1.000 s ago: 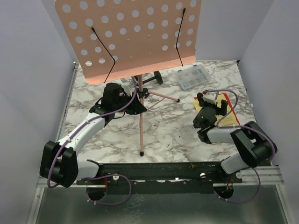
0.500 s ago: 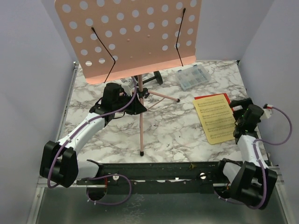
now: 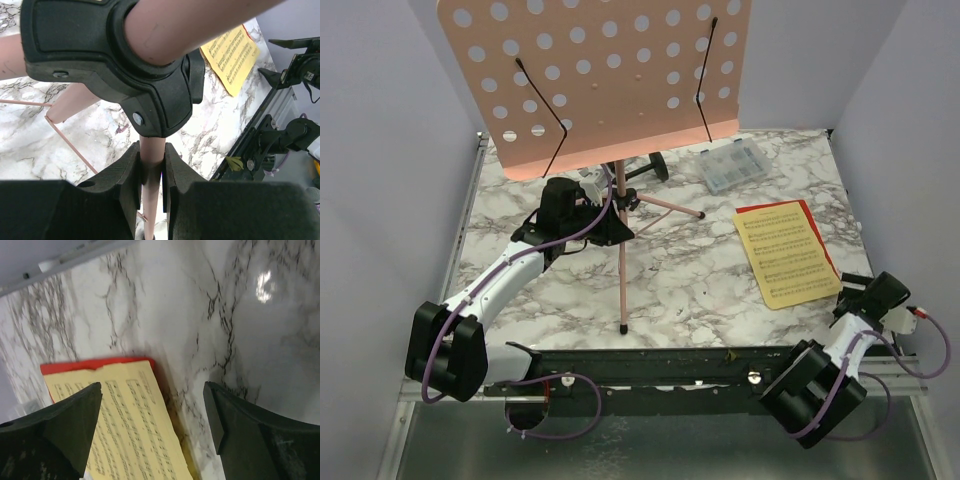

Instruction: Set up the instrument practice props

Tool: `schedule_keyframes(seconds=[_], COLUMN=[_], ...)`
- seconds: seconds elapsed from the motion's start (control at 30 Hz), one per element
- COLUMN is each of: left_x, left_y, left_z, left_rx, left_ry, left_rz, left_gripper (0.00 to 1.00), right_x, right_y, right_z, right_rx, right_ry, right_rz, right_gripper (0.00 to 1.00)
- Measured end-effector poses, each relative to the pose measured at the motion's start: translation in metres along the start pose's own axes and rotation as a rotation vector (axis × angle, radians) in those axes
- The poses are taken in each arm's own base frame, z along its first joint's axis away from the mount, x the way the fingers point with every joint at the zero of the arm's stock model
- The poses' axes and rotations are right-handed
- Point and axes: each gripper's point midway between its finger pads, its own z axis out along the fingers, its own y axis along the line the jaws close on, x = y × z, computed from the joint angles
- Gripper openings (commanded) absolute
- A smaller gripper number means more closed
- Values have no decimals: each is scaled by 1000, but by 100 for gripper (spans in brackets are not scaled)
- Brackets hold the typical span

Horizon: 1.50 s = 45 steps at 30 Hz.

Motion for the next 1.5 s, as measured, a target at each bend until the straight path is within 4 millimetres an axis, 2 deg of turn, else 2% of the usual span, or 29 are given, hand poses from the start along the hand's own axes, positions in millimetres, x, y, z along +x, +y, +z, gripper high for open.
schedule_keyframes(seconds=[0.03,0.07,0.27,0.6,0.67,0.73,0.77,0.8,0.97,1.0,1.13,1.3,1.5], left_x=[0,0,0,0,0,0,0,0,0,0,0,0,0], left_y=[0,0,0,-1,-1,-1,-1,-1,-1,-1,-1,-1,-1], left_z=[0,0,0,0,0,0,0,0,0,0,0,0,0], left_rx=[1,3,5,5,5,5,5,6,6,6,6,6,9], left_ry=[0,1,1,1,1,1,1,1,0,0,0,0,2], left_rz=[0,-1,-4,-3,-3,-3,-3,-3,-3,-3,-3,-4,-7], left_gripper=[0,0,0,0,0,0,0,0,0,0,0,0,0], right_x=[5,10,27,47,54,60,61,60,44,43,46,66,116], right_y=[-5,-8,-6,-3,0,6,10,13,23,25,41,63,82], right_z=[-2,-3,-5,-6,-6,-8,-10,-11,-14,-15,-19,-29,-66], right_rx=[5,5,-55,-125,-130,-149,-156,-158,-116,-110,-127,-212,-380], right_ry=[18,33,102,202,230,250,252,246,164,154,149,217,458], right_rz=[-3,-5,-20,-142,-185,-235,-256,-268,-321,-339,-426,-543,-600], right_gripper=[88,83,61,48,41,18,10,7,5,1,1,1,1])
